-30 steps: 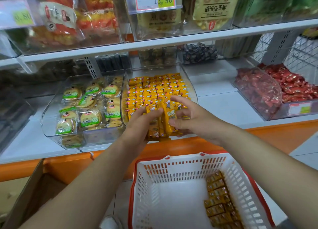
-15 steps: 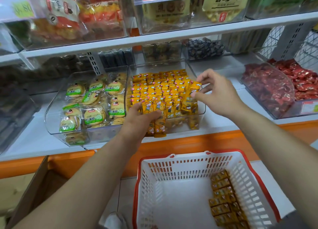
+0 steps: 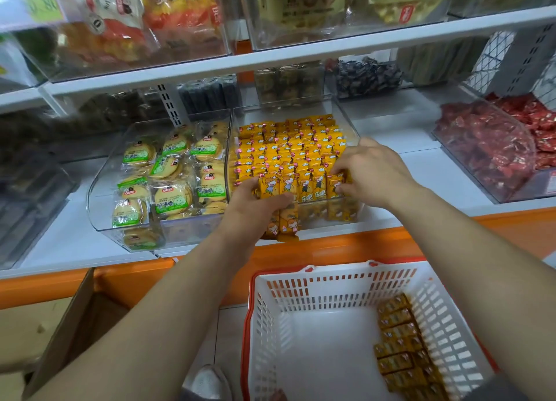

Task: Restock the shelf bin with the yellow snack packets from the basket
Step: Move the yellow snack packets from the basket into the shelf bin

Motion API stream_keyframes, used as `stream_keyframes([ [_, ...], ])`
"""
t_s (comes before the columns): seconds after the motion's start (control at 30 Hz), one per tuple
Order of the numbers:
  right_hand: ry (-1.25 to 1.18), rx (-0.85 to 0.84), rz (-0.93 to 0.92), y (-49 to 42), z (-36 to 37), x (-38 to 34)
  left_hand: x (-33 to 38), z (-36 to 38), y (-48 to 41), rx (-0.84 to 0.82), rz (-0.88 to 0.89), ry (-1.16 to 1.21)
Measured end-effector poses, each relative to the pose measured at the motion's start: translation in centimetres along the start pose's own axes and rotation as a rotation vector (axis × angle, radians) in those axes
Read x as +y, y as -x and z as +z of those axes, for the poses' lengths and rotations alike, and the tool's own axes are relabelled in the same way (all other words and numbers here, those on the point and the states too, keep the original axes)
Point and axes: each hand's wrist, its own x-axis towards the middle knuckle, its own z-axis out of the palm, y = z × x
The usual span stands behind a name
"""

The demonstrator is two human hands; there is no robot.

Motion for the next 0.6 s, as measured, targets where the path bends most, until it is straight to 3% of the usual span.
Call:
stream_keyframes([
  [0.23, -0.018, -0.150, 0.032, 0.1, -1.1, -0.5, 0.0, 0.1, 0.4, -0.005, 0.013, 0.029],
  [0.37, -0.114, 0.050, 0.026, 1.7, -2.4, -2.0, 0.1, 0.3, 0.5, -0.022, 0.007, 0.041],
  [0.43, -0.364, 0.070, 0.018, 2.7, -2.7, -3.3, 0.2, 0.6, 0.5, -0.058, 0.019, 0.040],
  [0.53, -0.826, -0.050, 0.153, 3.8, -2.9, -4.8, 0.4, 1.4, 0.8, -0.128, 0.047, 0.042],
  [0.6, -0.966, -0.098, 0.226, 3.9, -3.1, -5.0, 0.4, 1.9, 1.1, -0.158, 0.048, 0.044],
])
